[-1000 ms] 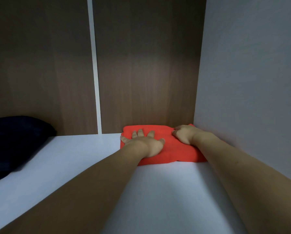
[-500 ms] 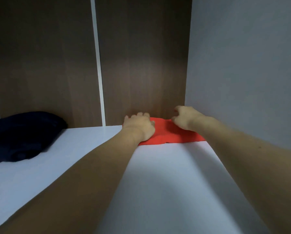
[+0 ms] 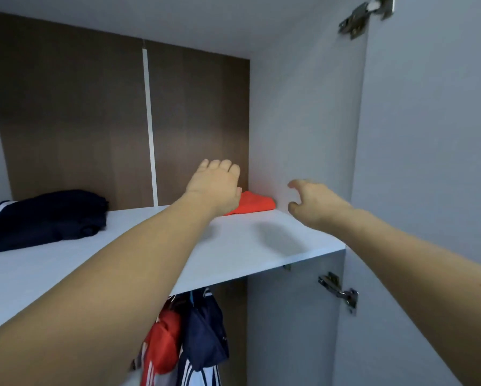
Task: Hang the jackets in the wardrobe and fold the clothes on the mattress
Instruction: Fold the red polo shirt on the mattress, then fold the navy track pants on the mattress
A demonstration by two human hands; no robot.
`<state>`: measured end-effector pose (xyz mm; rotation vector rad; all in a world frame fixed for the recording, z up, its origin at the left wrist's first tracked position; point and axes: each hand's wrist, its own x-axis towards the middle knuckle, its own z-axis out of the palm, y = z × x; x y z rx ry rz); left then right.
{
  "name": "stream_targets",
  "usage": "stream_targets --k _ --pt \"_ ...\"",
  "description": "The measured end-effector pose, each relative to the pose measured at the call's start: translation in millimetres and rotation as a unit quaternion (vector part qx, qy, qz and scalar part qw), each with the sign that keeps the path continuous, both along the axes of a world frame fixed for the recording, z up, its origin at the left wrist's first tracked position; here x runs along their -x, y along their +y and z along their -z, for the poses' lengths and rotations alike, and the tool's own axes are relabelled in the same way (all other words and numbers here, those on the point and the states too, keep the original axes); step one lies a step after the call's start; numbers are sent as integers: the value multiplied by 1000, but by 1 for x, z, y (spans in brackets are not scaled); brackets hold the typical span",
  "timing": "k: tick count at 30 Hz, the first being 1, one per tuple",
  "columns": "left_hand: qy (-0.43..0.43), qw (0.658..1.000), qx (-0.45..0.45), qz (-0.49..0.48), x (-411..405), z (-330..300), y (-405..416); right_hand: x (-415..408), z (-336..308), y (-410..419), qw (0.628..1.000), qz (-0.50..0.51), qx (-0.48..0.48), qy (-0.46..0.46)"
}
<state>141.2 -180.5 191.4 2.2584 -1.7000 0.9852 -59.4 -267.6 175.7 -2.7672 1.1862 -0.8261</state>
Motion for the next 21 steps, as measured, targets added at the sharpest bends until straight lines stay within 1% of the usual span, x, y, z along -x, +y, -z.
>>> stream_targets --k 4,6,9,11,14,16,21 --pt "-6 996 54 67 49 -10 46 71 -4 62 999 35 4 -11" --pt "-48 990 75 107 79 -15 68 110 -16 92 998 48 23 -31" --pt "-118 966 128 189 137 -29 101 171 -35 138 991 52 92 -82" --pt "-138 945 171 240 185 -40 121 216 -43 168 980 54 156 -108" --pt "-123 920 218 303 266 -53 140 292 -51 208 962 71 235 -116" --pt "-103 904 233 344 322 -60 146 347 -55 228 952 88 267 -120" --pt "-93 864 239 433 457 -72 145 481 -54 260 937 165 282 -122"
